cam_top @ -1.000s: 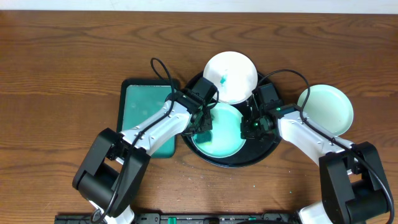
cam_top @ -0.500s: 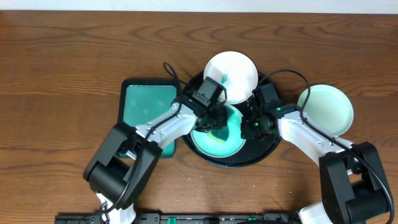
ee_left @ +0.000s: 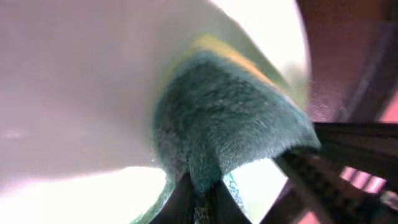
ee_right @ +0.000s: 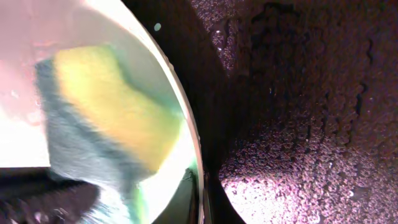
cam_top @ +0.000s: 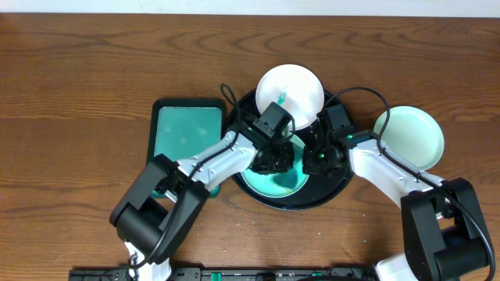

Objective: Clean dirty plates on tray and stack at the side
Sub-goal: 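Scrub the front plate with the sponge in the left gripper, then return the sponge to the soapy tray with the left gripper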

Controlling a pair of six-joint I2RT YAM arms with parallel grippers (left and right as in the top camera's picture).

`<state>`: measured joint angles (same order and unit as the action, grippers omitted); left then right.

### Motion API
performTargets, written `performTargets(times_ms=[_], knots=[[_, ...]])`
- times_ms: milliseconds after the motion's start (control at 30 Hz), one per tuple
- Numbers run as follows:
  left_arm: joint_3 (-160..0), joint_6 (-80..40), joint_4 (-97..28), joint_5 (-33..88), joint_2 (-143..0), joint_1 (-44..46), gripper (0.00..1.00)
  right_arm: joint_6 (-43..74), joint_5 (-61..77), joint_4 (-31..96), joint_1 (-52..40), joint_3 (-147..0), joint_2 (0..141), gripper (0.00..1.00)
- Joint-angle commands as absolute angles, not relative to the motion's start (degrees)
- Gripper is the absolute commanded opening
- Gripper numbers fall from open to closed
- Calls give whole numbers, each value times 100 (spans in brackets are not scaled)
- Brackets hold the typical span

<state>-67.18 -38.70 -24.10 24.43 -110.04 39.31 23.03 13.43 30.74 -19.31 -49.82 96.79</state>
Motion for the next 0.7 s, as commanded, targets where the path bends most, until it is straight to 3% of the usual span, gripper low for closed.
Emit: performTargets(times_ms=[0, 333, 667], knots=[[-6591, -3975, -3070, 526, -11133, 3614, 7, 2268, 1055, 3096, -2047, -4901, 9854, 1], [-6963, -3896, -4086, -1378, -11002, 3159, 7, 2268, 1052, 3079, -2047, -4901, 9854, 1], [-7376, -3677, -4698, -648, -10442, 3173, 7, 2268, 1052, 3063, -2047, -4901, 9854, 1]])
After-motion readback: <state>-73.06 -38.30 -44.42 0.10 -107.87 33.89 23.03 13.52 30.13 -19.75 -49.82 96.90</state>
